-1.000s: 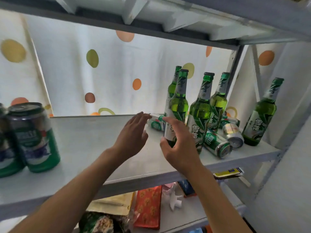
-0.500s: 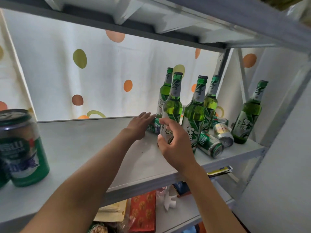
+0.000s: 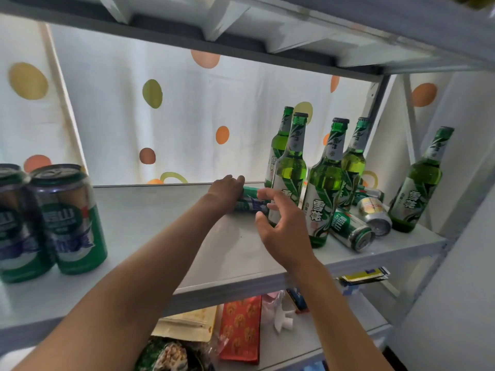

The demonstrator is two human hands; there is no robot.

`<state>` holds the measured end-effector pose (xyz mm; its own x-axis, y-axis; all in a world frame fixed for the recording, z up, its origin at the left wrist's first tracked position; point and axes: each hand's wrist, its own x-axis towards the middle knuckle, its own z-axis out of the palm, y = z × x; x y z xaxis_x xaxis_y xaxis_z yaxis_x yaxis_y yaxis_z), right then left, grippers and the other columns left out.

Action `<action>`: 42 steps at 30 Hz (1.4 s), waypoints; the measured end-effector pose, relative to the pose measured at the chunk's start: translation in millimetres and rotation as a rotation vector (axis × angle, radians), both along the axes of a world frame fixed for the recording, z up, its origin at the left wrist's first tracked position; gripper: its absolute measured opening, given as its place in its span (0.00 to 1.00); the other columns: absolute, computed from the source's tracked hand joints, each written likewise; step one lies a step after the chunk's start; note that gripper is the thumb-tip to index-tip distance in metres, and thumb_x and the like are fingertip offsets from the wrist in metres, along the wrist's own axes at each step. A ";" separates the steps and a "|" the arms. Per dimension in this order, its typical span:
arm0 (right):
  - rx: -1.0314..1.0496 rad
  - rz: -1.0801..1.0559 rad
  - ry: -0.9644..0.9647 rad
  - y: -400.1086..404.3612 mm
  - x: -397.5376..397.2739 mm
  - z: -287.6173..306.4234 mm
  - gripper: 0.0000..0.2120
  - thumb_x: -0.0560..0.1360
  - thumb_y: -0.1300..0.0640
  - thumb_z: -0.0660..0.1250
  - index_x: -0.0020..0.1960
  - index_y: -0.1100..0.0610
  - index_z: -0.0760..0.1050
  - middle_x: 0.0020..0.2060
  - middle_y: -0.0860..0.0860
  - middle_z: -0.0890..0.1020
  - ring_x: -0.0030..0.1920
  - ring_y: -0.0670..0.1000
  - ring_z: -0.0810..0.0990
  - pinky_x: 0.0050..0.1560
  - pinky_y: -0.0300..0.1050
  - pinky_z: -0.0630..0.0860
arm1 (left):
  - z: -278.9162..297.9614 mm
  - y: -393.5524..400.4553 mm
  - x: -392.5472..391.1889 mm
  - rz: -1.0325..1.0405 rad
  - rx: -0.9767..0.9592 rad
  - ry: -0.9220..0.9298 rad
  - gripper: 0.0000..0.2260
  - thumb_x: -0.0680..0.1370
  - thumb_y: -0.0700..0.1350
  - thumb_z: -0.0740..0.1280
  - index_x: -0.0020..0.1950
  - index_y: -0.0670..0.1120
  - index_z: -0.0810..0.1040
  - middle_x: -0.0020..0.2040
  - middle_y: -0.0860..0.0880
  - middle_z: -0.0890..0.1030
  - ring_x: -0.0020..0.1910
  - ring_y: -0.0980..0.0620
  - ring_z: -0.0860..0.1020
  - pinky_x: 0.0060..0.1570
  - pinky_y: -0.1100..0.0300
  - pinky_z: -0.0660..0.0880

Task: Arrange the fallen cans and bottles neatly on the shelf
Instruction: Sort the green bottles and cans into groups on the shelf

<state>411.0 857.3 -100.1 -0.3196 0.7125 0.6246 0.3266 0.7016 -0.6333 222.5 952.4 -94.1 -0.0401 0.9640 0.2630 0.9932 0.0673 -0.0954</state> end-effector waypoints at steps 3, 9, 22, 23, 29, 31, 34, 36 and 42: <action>-0.017 0.018 -0.007 -4.6 -9.7 -2.9 0.18 0.75 0.61 0.67 0.63 0.50 0.74 0.57 0.44 0.79 0.55 0.39 0.75 0.57 0.34 0.72 | 5.5 -22.6 -9.9 0.077 -0.033 -0.032 0.20 0.71 0.36 0.69 0.58 0.43 0.65 0.51 0.43 0.77 0.48 0.43 0.77 0.39 0.55 0.69; -0.011 0.025 -0.040 -11.5 -24.4 -11.5 0.17 0.74 0.61 0.66 0.62 0.52 0.76 0.56 0.45 0.79 0.56 0.43 0.75 0.62 0.44 0.74 | 11.1 -67.6 -24.7 0.184 0.000 -0.200 0.17 0.70 0.36 0.69 0.55 0.43 0.69 0.51 0.42 0.78 0.51 0.42 0.77 0.40 0.56 0.71; -0.053 0.007 0.016 -22.4 -35.6 -14.4 0.19 0.74 0.64 0.69 0.63 0.54 0.75 0.54 0.45 0.78 0.55 0.46 0.76 0.62 0.46 0.75 | 44.1 -149.7 -31.8 0.132 0.102 -0.225 0.24 0.62 0.40 0.76 0.55 0.45 0.73 0.51 0.46 0.78 0.49 0.45 0.76 0.39 0.57 0.68; -0.052 0.001 0.028 -23.1 -37.9 -15.2 0.20 0.73 0.64 0.69 0.64 0.54 0.74 0.55 0.46 0.79 0.56 0.46 0.76 0.63 0.46 0.75 | 51.6 -154.6 -29.8 0.120 0.107 -0.217 0.24 0.61 0.40 0.77 0.55 0.45 0.74 0.51 0.47 0.79 0.49 0.46 0.76 0.38 0.57 0.69; -0.144 0.131 0.024 -35.2 -49.0 -9.6 0.29 0.70 0.64 0.72 0.68 0.50 0.69 0.59 0.42 0.75 0.58 0.42 0.73 0.59 0.34 0.71 | 96.2 -181.6 -24.5 0.047 0.170 -0.261 0.27 0.60 0.47 0.80 0.55 0.45 0.75 0.49 0.49 0.79 0.45 0.50 0.76 0.43 0.56 0.76; -0.181 0.201 0.021 -36.6 -53.9 -7.3 0.31 0.70 0.62 0.74 0.69 0.49 0.68 0.62 0.43 0.76 0.59 0.43 0.74 0.57 0.32 0.70 | 111.4 -189.2 -25.1 0.017 0.207 -0.379 0.31 0.58 0.49 0.81 0.57 0.45 0.73 0.49 0.49 0.78 0.46 0.48 0.77 0.41 0.54 0.78; -0.240 0.280 0.082 -40.1 -58.7 0.9 0.36 0.70 0.58 0.76 0.73 0.50 0.65 0.65 0.45 0.74 0.63 0.44 0.74 0.58 0.36 0.72 | 135.7 -202.1 -28.8 -0.019 0.252 -0.544 0.36 0.56 0.53 0.82 0.58 0.49 0.70 0.49 0.52 0.76 0.48 0.52 0.76 0.42 0.56 0.77; -0.260 0.329 0.121 -44.4 -60.6 10.0 0.38 0.68 0.55 0.79 0.73 0.49 0.65 0.65 0.45 0.74 0.64 0.44 0.74 0.57 0.36 0.73 | 149.1 -212.0 -32.9 -0.033 0.262 -0.685 0.36 0.56 0.53 0.82 0.59 0.50 0.70 0.50 0.52 0.78 0.48 0.52 0.77 0.44 0.55 0.78; -0.312 0.514 0.219 -64.1 -73.0 40.3 0.31 0.67 0.58 0.79 0.67 0.49 0.72 0.58 0.44 0.81 0.58 0.42 0.79 0.52 0.37 0.78 | 158.9 -236.3 -41.1 -0.093 0.323 -0.955 0.28 0.60 0.52 0.82 0.56 0.54 0.75 0.49 0.51 0.83 0.48 0.53 0.81 0.47 0.57 0.77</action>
